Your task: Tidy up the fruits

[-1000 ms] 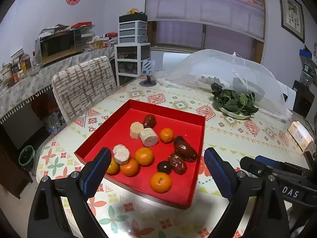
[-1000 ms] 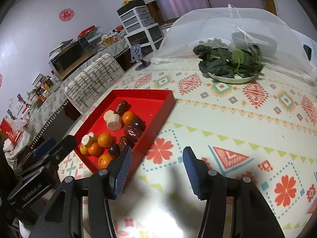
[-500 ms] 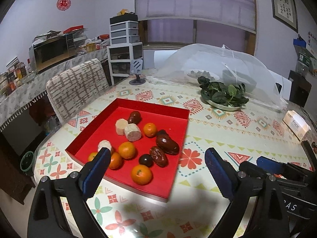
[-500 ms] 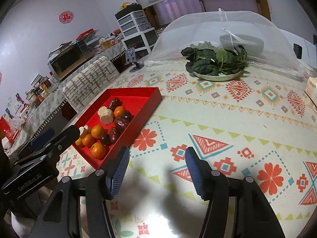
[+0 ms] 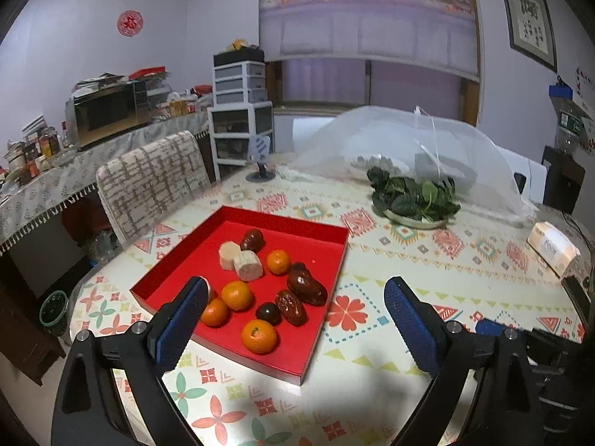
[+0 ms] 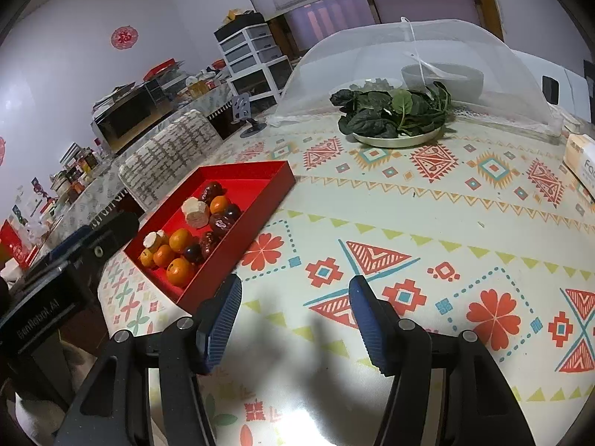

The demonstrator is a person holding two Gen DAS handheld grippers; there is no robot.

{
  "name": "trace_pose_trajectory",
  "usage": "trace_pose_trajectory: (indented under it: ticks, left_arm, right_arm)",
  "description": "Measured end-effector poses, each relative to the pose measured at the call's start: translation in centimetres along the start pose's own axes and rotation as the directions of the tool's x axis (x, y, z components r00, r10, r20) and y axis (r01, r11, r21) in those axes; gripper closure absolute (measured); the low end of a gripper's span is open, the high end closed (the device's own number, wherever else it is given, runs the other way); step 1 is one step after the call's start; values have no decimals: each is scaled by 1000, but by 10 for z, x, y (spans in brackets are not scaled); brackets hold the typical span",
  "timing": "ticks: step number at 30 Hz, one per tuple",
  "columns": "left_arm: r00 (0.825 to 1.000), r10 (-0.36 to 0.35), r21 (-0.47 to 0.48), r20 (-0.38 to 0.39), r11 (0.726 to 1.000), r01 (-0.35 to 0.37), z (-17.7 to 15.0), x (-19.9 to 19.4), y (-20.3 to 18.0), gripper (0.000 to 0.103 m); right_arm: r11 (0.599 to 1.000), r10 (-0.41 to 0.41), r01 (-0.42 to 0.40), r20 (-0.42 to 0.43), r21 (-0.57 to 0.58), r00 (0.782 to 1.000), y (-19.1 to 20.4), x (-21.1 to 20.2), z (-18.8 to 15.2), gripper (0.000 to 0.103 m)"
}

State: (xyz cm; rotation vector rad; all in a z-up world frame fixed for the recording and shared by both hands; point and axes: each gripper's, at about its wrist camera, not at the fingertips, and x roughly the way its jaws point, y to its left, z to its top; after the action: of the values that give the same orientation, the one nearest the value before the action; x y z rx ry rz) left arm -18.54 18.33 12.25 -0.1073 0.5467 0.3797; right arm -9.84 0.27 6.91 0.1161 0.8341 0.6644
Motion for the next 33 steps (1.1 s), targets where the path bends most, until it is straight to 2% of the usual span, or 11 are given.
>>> trace_pose_trajectory:
  ticks: [13,18,21,24,33]
  left_arm:
    - [995,15,-13,96,1000,-13,-1,-34,-5,3]
    - [985,81,-40,154,996,-75,0,-56,-1,0]
    - [968,164,-71,192,986,-153,-1,-71,3,0]
    - [955,206,-87,214,978,-191,-6,-82,7,0]
    - [976,165,-92,140,984,-153,-14,-83,20,0]
  right_arm:
    - [998,-7,9,40,-55,999,14,-22,-13,35]
    - [997,-7,12,62,-78,998,22,-35,-17,33]
    - [995,-11,18,75,-94,997,28,-43,-20,33]
    - [994,-12,22,92,-111,996,35,-52,-24,32]
    - [986,-14,33,118,-163,993,55,-66,-35,27]
